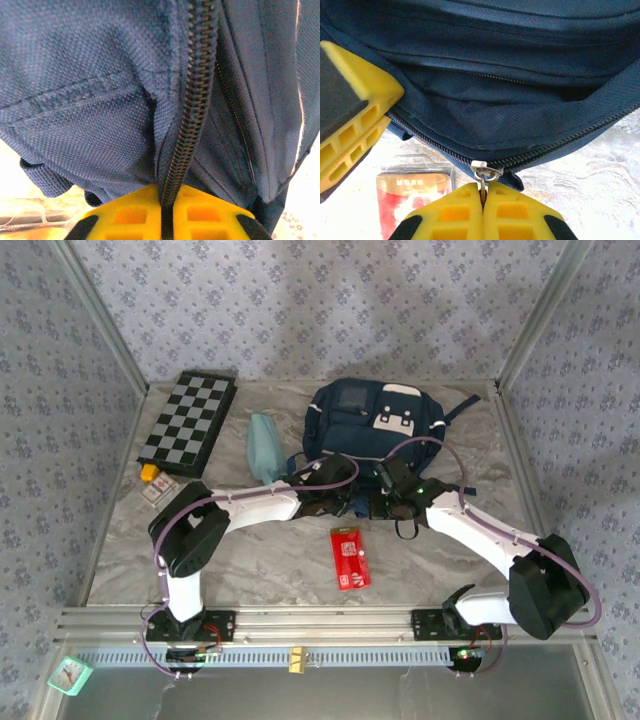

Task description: Pack the student bag

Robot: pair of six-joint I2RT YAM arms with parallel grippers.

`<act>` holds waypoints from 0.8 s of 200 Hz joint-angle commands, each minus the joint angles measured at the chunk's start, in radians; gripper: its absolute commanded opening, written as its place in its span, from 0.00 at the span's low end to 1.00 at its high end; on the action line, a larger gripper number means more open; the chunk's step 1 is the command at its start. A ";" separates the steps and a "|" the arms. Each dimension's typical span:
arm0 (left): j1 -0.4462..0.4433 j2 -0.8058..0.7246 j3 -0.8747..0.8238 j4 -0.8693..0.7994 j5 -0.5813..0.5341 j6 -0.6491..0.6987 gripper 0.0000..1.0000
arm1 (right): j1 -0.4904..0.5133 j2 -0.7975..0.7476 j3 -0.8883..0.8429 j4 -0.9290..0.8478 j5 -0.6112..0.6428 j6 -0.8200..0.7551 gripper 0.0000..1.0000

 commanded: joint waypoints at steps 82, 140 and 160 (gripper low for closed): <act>0.100 -0.270 -0.041 -0.168 -0.168 0.211 0.00 | -0.109 -0.153 -0.046 -0.274 0.059 0.053 0.00; 0.191 -0.315 -0.057 -0.220 -0.134 0.298 0.00 | -0.286 -0.084 -0.008 -0.223 0.044 0.004 0.00; 0.213 -0.319 -0.061 -0.229 -0.130 0.320 0.00 | -0.345 -0.033 0.016 -0.196 0.060 -0.019 0.00</act>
